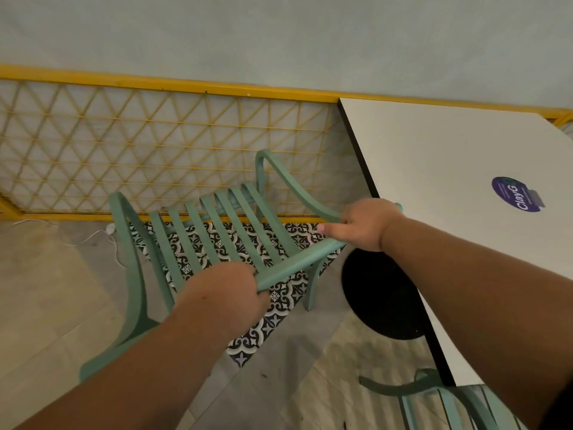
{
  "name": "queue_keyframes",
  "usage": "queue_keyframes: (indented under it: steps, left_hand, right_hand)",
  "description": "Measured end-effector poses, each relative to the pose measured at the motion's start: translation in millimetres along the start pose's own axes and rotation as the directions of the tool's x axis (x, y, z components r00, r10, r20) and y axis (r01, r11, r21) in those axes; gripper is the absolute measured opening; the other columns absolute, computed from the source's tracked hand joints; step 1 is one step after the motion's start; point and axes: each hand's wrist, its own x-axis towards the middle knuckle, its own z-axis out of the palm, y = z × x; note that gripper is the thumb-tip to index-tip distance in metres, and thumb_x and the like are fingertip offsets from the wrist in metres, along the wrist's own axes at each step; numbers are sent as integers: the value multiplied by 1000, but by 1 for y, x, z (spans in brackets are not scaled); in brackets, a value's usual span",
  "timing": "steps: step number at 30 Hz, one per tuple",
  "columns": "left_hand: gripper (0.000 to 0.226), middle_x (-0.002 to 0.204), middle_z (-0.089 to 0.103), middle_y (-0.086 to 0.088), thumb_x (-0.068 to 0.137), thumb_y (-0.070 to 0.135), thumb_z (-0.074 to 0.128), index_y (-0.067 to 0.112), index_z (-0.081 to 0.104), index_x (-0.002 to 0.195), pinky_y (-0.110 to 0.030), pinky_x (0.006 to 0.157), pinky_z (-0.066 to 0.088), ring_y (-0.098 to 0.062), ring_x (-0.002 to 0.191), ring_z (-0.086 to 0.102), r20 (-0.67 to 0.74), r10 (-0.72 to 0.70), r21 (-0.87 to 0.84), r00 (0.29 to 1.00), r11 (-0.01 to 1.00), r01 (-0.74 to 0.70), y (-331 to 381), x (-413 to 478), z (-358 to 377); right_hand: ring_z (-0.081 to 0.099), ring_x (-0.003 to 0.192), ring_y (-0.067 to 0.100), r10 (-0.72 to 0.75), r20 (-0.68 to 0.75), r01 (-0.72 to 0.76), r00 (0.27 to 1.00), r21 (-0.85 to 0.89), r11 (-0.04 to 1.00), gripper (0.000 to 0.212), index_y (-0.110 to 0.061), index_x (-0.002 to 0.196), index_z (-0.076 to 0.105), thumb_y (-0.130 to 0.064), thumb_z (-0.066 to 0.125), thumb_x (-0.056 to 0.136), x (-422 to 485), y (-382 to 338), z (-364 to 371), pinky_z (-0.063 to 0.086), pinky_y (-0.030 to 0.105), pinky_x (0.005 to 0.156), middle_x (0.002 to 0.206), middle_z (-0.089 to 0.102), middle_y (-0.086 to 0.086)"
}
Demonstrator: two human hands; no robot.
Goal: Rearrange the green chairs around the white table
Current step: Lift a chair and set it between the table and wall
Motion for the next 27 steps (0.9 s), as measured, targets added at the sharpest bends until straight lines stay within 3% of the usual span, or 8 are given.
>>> queue_keyframes:
  steps: [6, 14, 27]
  left_hand:
    - [26, 67, 58, 11, 88, 53, 49, 31, 46, 74, -26, 49, 43, -5, 59, 56, -28, -12, 9, 1000, 1000, 12, -1, 3, 0]
    - [25, 67, 57, 9, 88, 49, 50, 30, 45, 72, -24, 46, 36, -4, 58, 54, -45, 19, 14, 999, 1000, -18, -7, 1, -3]
    - [21, 70, 58, 11, 83, 51, 50, 32, 51, 74, -25, 51, 38, -4, 63, 55, 48, 67, 91, 997, 993, -71, -53, -9, -16]
  right_hand:
    - [54, 56, 19, 72, -28, -74, 997, -45, 996, 92, -17, 54, 56, -94, 7, 62, 6, 2, 1, 33, 30, 52, 55, 54, 0]
    - [54, 54, 17, 107, -31, -108, 994, -22, 994, 85, -18, 50, 55, -91, 18, 70, 4, -5, -1, 32, 31, 49, 52, 52, -1]
    - [60, 58, 18, 120, 37, -122, 992, 40, 992, 86, -19, 53, 59, -87, 12, 73, -20, -44, 5, 38, 30, 51, 58, 59, 0]
